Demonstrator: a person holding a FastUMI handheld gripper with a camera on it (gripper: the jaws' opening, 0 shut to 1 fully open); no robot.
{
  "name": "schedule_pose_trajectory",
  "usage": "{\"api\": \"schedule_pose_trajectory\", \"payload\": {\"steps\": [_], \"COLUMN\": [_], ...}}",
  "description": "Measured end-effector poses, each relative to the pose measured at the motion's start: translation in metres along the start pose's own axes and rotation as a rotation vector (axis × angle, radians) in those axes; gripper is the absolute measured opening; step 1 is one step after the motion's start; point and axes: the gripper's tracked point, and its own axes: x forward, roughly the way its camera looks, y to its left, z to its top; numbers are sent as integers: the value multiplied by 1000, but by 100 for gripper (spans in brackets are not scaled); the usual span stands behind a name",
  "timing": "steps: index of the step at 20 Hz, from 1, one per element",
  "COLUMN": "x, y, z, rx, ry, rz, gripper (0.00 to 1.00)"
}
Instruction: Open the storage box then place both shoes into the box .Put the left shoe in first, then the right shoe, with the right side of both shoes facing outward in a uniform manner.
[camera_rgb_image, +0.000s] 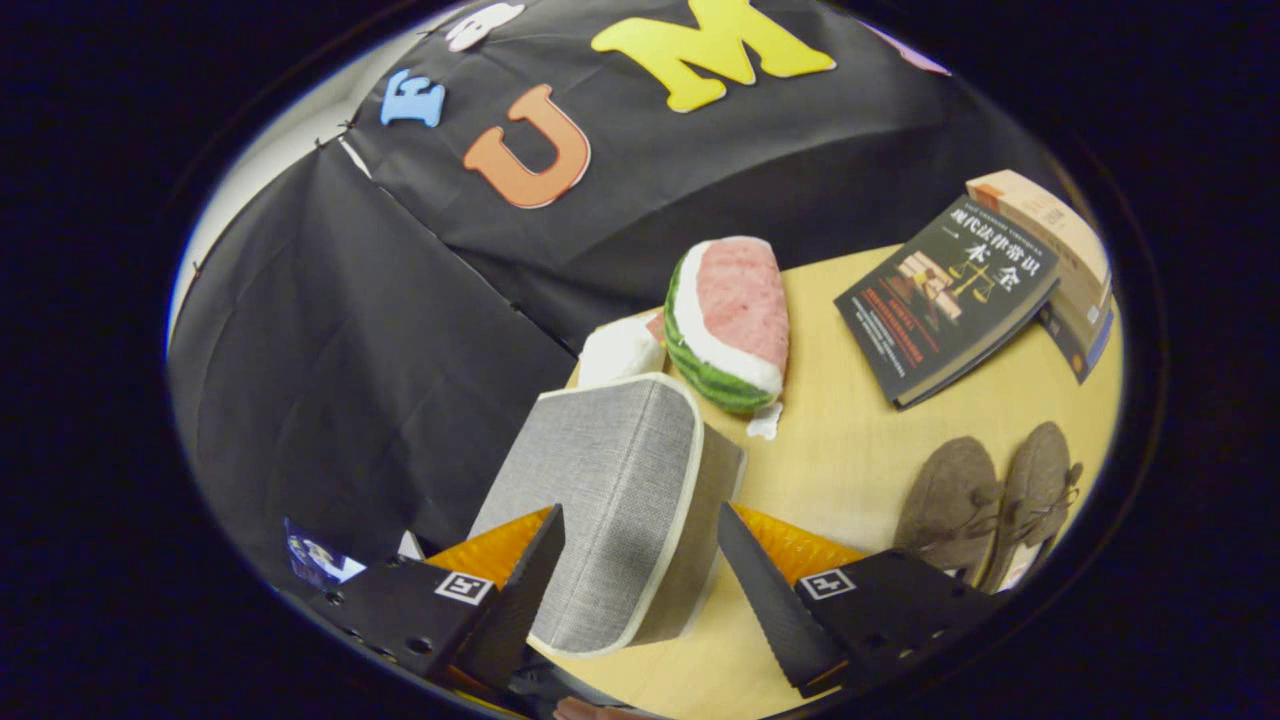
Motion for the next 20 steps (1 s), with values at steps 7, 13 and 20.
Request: {"api": "schedule_pose_trajectory", "payload": {"steps": [7, 13, 20], "x": [39, 38, 29], "y": [-11, -3, -2], "z": [-14, -15, -14], "rx": [255, 301, 237], "ry": [102, 123, 134], "rz": [83, 132, 63], "gripper": [92, 69, 55]}}
